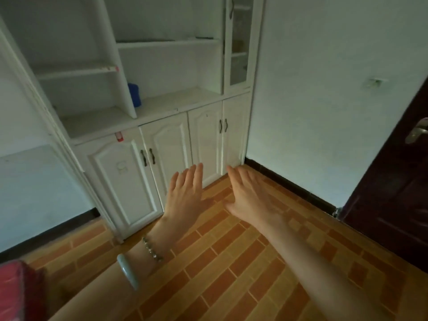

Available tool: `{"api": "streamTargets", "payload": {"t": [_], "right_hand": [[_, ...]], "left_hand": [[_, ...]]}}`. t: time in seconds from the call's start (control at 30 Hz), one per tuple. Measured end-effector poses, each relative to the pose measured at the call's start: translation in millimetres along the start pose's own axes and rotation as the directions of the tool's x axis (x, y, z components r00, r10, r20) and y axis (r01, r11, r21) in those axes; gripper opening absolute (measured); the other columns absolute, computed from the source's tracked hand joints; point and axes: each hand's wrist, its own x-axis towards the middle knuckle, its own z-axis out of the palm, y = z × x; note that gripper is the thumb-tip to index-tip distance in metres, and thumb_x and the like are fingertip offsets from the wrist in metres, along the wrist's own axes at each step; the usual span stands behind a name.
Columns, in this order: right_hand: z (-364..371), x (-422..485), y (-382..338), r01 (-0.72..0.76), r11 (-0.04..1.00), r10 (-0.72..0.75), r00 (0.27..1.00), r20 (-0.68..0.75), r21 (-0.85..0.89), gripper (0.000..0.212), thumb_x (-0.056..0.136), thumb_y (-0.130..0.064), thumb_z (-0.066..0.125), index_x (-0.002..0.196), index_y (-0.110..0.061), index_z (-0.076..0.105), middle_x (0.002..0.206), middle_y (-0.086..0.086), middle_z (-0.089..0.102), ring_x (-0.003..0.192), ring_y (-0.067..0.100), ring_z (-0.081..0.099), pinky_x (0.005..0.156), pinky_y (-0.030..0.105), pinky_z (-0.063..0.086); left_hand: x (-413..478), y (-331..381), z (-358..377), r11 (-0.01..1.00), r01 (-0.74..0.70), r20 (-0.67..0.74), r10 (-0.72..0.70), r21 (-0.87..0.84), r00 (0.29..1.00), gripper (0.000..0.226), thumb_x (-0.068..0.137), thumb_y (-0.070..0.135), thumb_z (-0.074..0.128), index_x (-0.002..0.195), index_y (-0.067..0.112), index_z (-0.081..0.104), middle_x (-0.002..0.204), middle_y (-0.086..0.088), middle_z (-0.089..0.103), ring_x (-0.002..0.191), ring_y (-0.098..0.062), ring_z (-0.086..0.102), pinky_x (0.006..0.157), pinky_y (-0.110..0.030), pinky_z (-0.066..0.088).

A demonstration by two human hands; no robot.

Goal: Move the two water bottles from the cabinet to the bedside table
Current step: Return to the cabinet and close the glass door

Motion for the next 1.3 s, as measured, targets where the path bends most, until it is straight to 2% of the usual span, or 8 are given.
{"api": "streamTargets", "payload": {"t": [0.3,0.6,0.73,0.87,1.0,1.13,1.3], "right_hand": [[44.5,143.7,-8.5,0.284,0.957,-0.284,0.959,-0.006,0.054,0.086,0.081,-0.046,0.062,0.144,-0.011,0.014,0.146,0.013,0.032,0.13,0.029,0.032,0.105,0.04,0.028],[75.6,251.7,-47.5,0.55,0.82,-0.555,0.832,-0.016,0.155,0.084,0.083,-0.047,0.059,0.145,-0.011,0.014,0.149,0.014,0.028,0.133,0.029,0.029,0.108,0.041,0.025],[90.3,282.1,-75.6,0.632,0.75,-0.638,0.769,-0.04,0.197,0.083,0.085,-0.048,0.055,0.145,-0.012,0.012,0.15,0.012,0.024,0.135,0.029,0.023,0.11,0.039,0.02],[103.3,312.7,-107.9,0.687,0.689,-0.691,0.719,-0.076,0.23,0.081,0.086,-0.049,0.054,0.145,-0.011,0.014,0.149,0.012,0.028,0.135,0.028,0.025,0.11,0.04,0.021],[117.9,346.6,-139.5,0.72,0.643,-0.725,0.682,-0.098,0.26,0.081,0.086,-0.048,0.054,0.145,-0.01,0.014,0.15,0.013,0.026,0.136,0.029,0.024,0.11,0.039,0.02],[133.0,387.6,-169.0,0.745,0.618,-0.746,0.657,-0.111,0.252,0.082,0.083,-0.045,0.06,0.144,-0.008,0.019,0.145,0.015,0.033,0.132,0.031,0.03,0.108,0.041,0.025],[148.1,436.6,-204.3,0.754,0.609,-0.743,0.651,-0.156,0.248,0.082,0.074,-0.039,0.072,0.137,-0.002,0.035,0.133,0.021,0.047,0.121,0.036,0.044,0.1,0.046,0.035]], "left_hand": [[64.7,-81.0,30.9,0.948,0.296,-0.057,-0.291,0.119,0.955,0.087,0.08,0.051,0.06,0.144,0.006,0.021,0.147,-0.013,0.033,0.135,-0.03,0.03,0.112,-0.044,0.02],[88.9,-149.9,26.3,0.774,0.604,-0.182,-0.576,0.192,0.797,0.086,0.074,0.047,0.068,0.139,0.005,0.03,0.14,-0.015,0.043,0.127,-0.033,0.042,0.107,-0.047,0.028],[85.6,-178.5,24.5,0.696,0.689,-0.255,-0.641,0.203,0.724,0.087,0.07,0.045,0.074,0.135,0.003,0.035,0.134,-0.018,0.049,0.121,-0.037,0.049,0.103,-0.053,0.034],[83.2,-212.9,27.4,0.606,0.76,-0.273,-0.71,0.234,0.65,0.088,0.073,0.047,0.069,0.139,0.003,0.03,0.139,-0.017,0.044,0.126,-0.035,0.044,0.107,-0.049,0.03],[88.7,-255.5,35.1,0.557,0.789,-0.287,-0.735,0.26,0.614,0.089,0.075,0.048,0.067,0.14,0.002,0.027,0.14,-0.018,0.043,0.126,-0.035,0.043,0.107,-0.049,0.03],[98.4,-306.5,41.5,0.513,0.817,-0.31,-0.757,0.263,0.575,0.09,0.074,0.046,0.069,0.139,0.0,0.028,0.137,-0.019,0.045,0.123,-0.035,0.046,0.105,-0.049,0.033],[114.3,-363.2,38.8,0.493,0.837,-0.355,-0.759,0.236,0.547,0.084,0.078,0.048,0.063,0.138,-0.001,0.029,0.136,-0.019,0.047,0.122,-0.035,0.047,0.105,-0.049,0.033]]}}
